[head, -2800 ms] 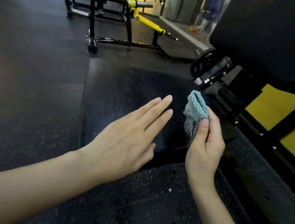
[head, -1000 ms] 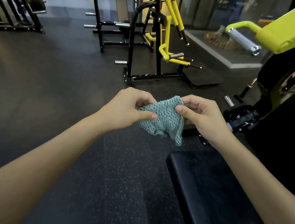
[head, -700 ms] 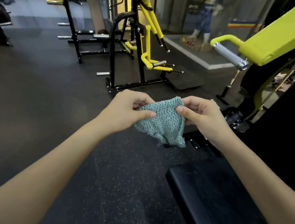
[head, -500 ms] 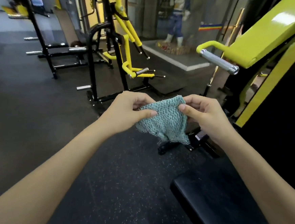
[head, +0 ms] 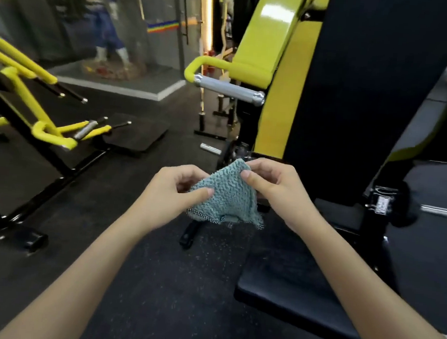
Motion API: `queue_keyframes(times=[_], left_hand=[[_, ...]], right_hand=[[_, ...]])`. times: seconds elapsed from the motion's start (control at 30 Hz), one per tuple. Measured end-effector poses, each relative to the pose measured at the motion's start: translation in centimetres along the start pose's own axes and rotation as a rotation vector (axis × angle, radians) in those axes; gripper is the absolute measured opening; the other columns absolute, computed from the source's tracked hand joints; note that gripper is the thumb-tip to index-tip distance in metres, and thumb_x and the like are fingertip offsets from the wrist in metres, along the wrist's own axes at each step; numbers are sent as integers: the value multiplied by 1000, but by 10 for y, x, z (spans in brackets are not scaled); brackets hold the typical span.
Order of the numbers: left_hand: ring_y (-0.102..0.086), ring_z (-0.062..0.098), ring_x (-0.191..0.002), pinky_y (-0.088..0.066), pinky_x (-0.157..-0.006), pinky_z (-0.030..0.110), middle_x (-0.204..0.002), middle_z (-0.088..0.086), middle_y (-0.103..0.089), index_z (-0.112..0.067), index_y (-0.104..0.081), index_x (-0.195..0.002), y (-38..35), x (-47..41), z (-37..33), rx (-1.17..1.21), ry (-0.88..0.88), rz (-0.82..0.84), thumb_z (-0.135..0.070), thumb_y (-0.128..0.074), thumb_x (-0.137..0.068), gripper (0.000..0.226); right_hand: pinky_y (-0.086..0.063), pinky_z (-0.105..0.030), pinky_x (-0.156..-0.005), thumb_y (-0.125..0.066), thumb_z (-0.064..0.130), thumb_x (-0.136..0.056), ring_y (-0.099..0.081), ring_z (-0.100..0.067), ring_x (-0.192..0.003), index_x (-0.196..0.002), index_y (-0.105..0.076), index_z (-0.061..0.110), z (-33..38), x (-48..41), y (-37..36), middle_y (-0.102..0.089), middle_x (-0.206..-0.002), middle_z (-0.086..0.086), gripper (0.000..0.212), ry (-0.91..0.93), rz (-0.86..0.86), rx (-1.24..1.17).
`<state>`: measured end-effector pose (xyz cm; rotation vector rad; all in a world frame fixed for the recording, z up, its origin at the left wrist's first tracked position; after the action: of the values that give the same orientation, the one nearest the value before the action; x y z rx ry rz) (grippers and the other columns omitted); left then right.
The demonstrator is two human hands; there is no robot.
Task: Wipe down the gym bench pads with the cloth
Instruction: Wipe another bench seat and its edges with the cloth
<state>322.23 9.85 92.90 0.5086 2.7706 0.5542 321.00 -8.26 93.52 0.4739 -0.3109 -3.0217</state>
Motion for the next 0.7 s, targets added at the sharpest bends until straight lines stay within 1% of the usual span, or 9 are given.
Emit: queue_keyframes(times=[0.07, 0.13, 0.2, 0.33, 0.43, 0.5, 0.57, 0.63, 0.7], left_hand=[[-72, 18, -89, -56, -85, 43, -92, 1, -76, -17, -73, -92, -13, -30, 15, 7, -1, 49, -11, -74, -87, 7], [-72, 17, -88, -57, -83, 40, -93, -1, -77, -14, -71, -93, -26, -63, 31, 14, 9, 88, -10, -71, -89, 6], [-73, 16, -86, -58, -81, 40, -92, -4, -77, -16, -70, -93, -38, -95, 46, 27, 39, 119, -12, -70, -90, 5], [-73, 16, -79, -56, -78, 39, -80, -4, -76, -22, -70, -90, -48, -160, 67, -26, 85, 112, -18, -70, -90, 4], [-73, 18, -81, -57, -78, 42, -82, 1, -76, -24, -68, -91, -57, -205, 87, 8, 196, 112, -25, -66, -93, 3], [-72, 22, -82, -58, -77, 44, -89, 8, -76, -19, -68, -94, -73, -227, 99, 147, 322, 149, -28, -60, -97, 12], [-71, 20, -80, -58, -73, 37, -95, 12, -74, -10, -69, -101, -96, -240, 107, 330, 444, 239, -24, -50, -103, 24], [-69, 18, -78, -58, -70, 35, -96, 13, -73, -6, -69, -106, -116, -252, 111, 477, 531, 336, -21, -42, -105, 31], [-68, 19, -76, -58, -68, 33, -93, 13, -71, -3, -66, -113, -132, -264, 118, 638, 612, 430, -27, -40, -104, 36]], right_hand=[[-57, -29, -77, -63, 14, -95, -71, -11, -86, -91, -71, 25, -20, -14, 16, -76, -89, 6, 14, -30, -48, 55], [-55, -29, -77, -63, 16, -96, -71, -12, -87, -91, -71, 27, -39, -31, 32, -76, -90, 6, 14, -44, -87, 106], [-54, -31, -76, -64, 16, -95, -71, -13, -88, -92, -72, 28, -57, -49, 48, -75, -91, 6, 14, -52, -123, 136], [-56, -46, -83, -66, 16, -94, -70, -21, -89, -93, -73, 29, -82, -84, 71, -75, -92, 4, 14, -37, -211, 193], [-55, -41, -79, -71, 14, -90, -68, -17, -85, -93, -70, 35, -85, -106, 80, -71, -91, 7, 21, 27, -258, 296], [-54, -32, -77, -72, 14, -88, -65, -12, -86, -99, -71, 31, -90, -115, 81, -67, -94, 8, 20, 65, -256, 406], [-52, -25, -79, -71, 16, -88, -63, -9, -91, -108, -73, 21, -102, -120, 81, -64, -100, 7, 21, 70, -253, 503], [-50, -25, -87, -69, 21, -88, -60, -8, -99, -113, -73, 17, -116, -125, 85, -62, -105, 8, 26, 35, -266, 567], [-46, -24, -94, -67, 21, -89, -56, -9, -105, -117, -71, 16, -129, -129, 92, -60, -109, 8, 29, -11, -277, 652]])
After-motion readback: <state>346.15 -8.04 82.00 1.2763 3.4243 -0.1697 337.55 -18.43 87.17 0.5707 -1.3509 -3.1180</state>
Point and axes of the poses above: each hand's wrist, its own x-axis away from the middle knuckle, its own y-axis out of the back of the hand, z = x × y, the point moved 8 cm from there along -x, towards the middle knuckle
